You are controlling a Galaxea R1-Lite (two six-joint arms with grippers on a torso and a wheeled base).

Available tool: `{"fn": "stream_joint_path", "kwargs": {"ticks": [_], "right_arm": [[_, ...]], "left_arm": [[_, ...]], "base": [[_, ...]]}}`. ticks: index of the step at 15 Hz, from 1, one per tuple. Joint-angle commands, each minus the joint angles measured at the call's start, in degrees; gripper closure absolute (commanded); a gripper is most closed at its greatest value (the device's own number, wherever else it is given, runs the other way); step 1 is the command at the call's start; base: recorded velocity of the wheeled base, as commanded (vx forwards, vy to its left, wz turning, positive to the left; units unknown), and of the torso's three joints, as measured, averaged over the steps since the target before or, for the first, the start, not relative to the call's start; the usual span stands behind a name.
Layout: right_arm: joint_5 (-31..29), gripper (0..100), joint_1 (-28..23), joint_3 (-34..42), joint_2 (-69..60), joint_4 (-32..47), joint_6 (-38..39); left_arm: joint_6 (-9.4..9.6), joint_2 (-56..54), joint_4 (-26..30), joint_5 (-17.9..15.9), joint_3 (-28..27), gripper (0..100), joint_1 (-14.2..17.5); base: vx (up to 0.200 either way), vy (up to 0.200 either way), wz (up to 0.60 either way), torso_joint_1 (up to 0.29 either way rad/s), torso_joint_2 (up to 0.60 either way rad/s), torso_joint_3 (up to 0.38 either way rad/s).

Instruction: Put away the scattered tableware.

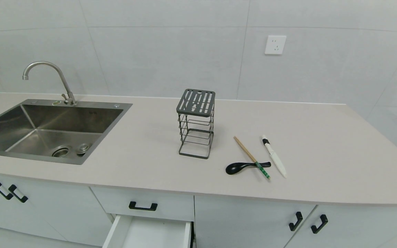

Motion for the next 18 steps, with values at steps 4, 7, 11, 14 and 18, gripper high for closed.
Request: {"fn": "stream_joint_path", "kwargs": {"ticks": [4,7,11,14,18], "right_arm": [[-0.1,100,0.0,0.0,0.0,0.0,-0.1],[-0.1,100,0.0,-0.1,0.0,0.0,-0.1],[-0.1,100,0.0,0.0,0.0,0.0,-0.1],[-0.1,100,0.0,-0.1,0.0,0.0,-0.1],[-0.1,100,0.0,0.0,0.0,0.0,0.0]], "left_arm": [[-0.06,0.1,0.0,0.0,0.0,0,0.0],[-0.06,0.1,0.0,0.0,0.0,0,0.0],[-0.06,0.1,0.0,0.0,0.0,0,0.0],[-0.06,0.1,0.0,0.0,0.0,0,0.0],[-0.06,0.1,0.0,0.1,0.0,0,0.0]], "base": [[0.0,0.0,0.0,0.0,0.0,0.0],[0.0,0.0,0.6,-0.001,0.0,-0.002],[0.0,0.0,0.15,0.001,0.0,0.002],[0.0,0.0,0.0,0.0,0.0,0.0],[0.0,0.0,0.0,0.0,0.0,0.0]]}}
